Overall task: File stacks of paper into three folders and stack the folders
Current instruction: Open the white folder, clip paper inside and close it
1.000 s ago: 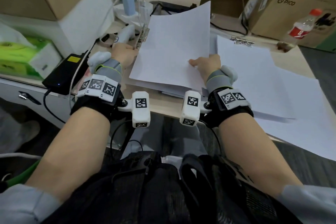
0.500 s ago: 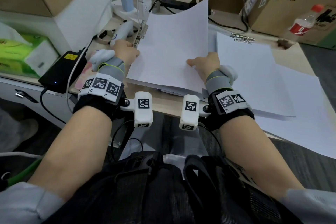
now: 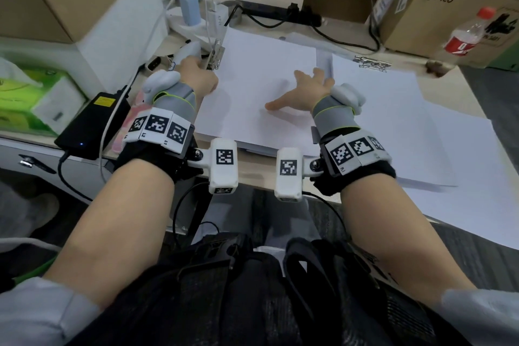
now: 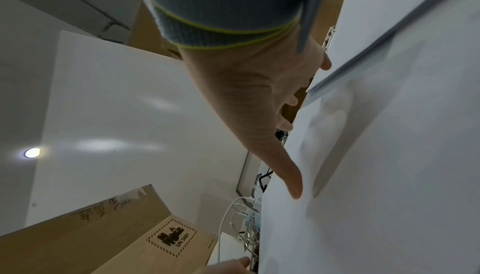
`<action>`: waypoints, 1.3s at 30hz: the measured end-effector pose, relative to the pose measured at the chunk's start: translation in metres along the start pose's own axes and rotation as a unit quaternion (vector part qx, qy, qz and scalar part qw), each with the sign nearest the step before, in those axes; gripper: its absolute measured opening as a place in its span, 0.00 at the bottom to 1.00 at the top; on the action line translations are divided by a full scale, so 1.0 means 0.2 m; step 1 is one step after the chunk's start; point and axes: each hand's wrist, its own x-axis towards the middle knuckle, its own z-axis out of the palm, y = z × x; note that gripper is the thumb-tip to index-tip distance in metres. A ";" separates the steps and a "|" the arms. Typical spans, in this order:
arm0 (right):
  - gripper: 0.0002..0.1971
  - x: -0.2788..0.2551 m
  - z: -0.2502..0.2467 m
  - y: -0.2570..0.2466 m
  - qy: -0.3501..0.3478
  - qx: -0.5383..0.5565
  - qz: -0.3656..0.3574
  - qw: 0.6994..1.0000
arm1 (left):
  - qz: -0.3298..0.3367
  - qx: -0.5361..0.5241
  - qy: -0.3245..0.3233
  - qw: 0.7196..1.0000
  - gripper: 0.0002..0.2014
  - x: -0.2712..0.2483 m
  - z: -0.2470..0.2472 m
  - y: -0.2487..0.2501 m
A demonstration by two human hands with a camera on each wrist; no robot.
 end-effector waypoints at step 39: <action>0.60 0.14 0.11 -0.11 -0.089 0.032 -0.057 0.994 | -0.099 -0.305 -0.173 0.931 0.12 -0.01 -0.03 -0.14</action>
